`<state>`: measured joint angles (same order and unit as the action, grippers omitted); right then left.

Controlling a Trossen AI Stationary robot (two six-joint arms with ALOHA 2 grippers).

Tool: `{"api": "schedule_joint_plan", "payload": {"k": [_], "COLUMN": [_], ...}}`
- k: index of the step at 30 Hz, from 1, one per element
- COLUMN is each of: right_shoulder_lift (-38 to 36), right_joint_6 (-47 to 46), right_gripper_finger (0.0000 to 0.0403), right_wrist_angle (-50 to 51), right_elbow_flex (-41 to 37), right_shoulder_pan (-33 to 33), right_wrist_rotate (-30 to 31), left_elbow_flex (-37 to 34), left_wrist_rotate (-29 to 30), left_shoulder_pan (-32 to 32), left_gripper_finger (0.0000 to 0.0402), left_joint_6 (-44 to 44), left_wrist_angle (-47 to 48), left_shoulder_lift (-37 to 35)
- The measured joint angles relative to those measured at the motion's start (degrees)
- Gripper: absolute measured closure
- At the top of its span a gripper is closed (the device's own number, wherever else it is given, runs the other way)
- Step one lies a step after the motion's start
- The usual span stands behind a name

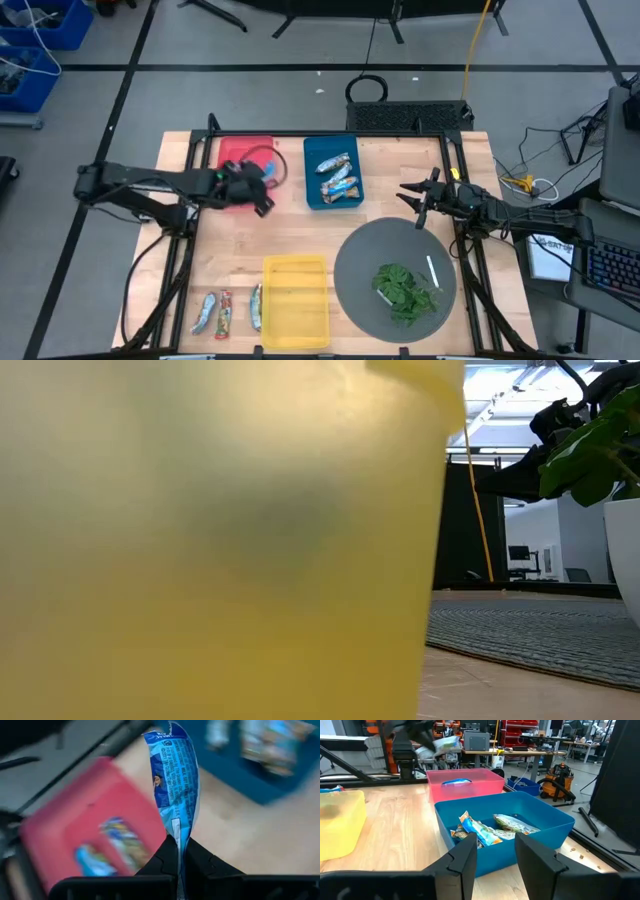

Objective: Pick and place Granola Bars by type
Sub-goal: Put the blue granola bar into the red bin, then put the left red granola bar into the yellow bin

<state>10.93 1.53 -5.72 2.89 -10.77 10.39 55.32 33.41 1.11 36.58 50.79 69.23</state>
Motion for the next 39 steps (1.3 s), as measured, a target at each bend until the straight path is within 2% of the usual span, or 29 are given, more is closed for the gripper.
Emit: {"api": "schedule_joint_plan", "payload": {"k": [3,5,8,14,19,25,33,35,37,39], "right_shoulder_lift": [0.01,0.01,0.01,0.01,0.01,0.01,0.01,0.01,0.01,0.01], "right_joint_6": [-0.01,0.0,0.01,-0.01,0.01,-0.01,0.01,-0.01,0.0,-0.01], "right_gripper_finger": [0.0277,0.0278,0.0277,0.0277,0.0279,0.0278,0.0277,0.0278,0.0277,0.0277], "right_wrist_angle": [0.0,0.0,-0.01,-0.02,-0.02,-0.02,-0.02,-0.04,-0.02,-0.04], "right_elbow_flex": [-0.01,0.01,-0.01,-0.01,0.0,-0.01,0.0,-0.01,0.0,0.01], "right_shoulder_pan": [0.01,-0.01,-0.01,0.01,-0.01,-0.01,0.0,-0.01,0.01,0.01], "right_wrist_rotate": [0.0,-0.02,0.0,0.0,0.0,0.0,0.0,0.0,0.0,0.0], "left_elbow_flex": [-3.38,-6.4,-12.47,-23.06,-26.36,-26.81,-26.81,-26.81,-26.81,-26.81], "left_wrist_rotate": [2.92,1.83,-4.98,-24.7,-30.69,-32.25,-31.9,-36.45,-45.52,-51.09], "left_shoulder_pan": [5.93,11.31,19.87,35.11,42.02,43.59,40.96,39.71,37.14,33.25], "left_gripper_finger": [0.0392,0.039,0.0391,0.0391,0.038,0.0352,0.0268,0.025,0.0241,0.024], "left_joint_6": [-0.51,-1.46,-5.01,-12.09,-13.41,-15.88,-26.45,-30.73,-36.25,-37.18], "left_wrist_angle": [-1.7,-3.59,-9.96,-28.12,-30.25,-30.05,-35.86,-37.06,-38.28,-40.18], "left_shoulder_lift": [-4.12,-5.88,-6.98,-6.95,-6.97,-6.97,-7.04,-7.7,-9.3,-11.59]}}
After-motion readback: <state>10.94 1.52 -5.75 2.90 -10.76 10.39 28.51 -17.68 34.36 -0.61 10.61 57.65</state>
